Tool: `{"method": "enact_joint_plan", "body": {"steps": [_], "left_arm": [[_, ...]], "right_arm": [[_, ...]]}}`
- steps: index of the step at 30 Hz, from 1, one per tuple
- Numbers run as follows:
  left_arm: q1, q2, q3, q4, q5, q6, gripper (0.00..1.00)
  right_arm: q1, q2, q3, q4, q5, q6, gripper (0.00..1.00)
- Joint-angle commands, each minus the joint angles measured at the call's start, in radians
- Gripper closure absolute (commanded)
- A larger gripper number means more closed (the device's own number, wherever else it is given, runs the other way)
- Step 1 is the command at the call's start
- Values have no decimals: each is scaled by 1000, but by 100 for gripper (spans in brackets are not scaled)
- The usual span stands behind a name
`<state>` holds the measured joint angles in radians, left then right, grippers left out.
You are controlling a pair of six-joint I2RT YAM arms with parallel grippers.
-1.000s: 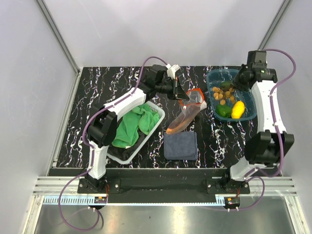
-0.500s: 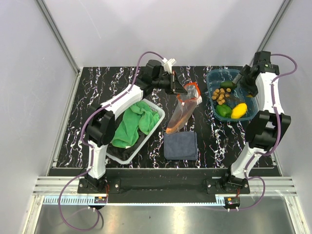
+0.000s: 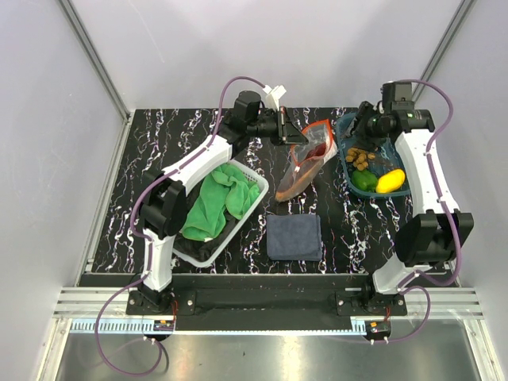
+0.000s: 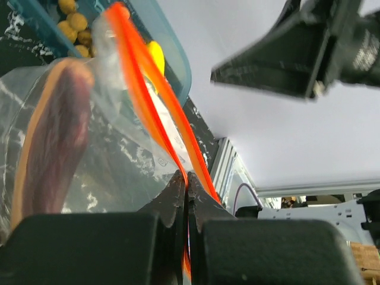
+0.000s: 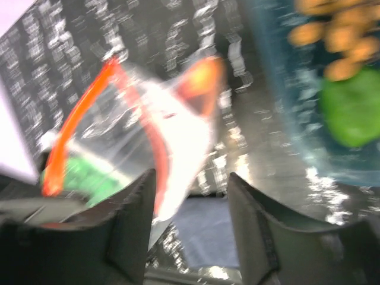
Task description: Open the zip-top bag and remove the fake food
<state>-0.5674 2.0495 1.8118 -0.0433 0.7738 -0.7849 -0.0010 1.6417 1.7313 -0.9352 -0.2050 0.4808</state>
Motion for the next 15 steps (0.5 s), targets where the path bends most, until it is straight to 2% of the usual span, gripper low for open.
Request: {"method": "enact_joint_plan", "body": {"steps": [1,6,9,15], "left_arm": [[-5,-8,50,118,13,-42,100],[-18,29,55,138,-2,-66,100],[-29,41,58,141,-8,-60,100],[-38,43,52,126,-22,-50,100]], "right_arm": [[39,-42,19,41,-143,97,47],[48,-19,22,61,-178,139,64],[64,-13,5,65,-192,153,66],[101,-43,33,45,-106,88,67]]}}
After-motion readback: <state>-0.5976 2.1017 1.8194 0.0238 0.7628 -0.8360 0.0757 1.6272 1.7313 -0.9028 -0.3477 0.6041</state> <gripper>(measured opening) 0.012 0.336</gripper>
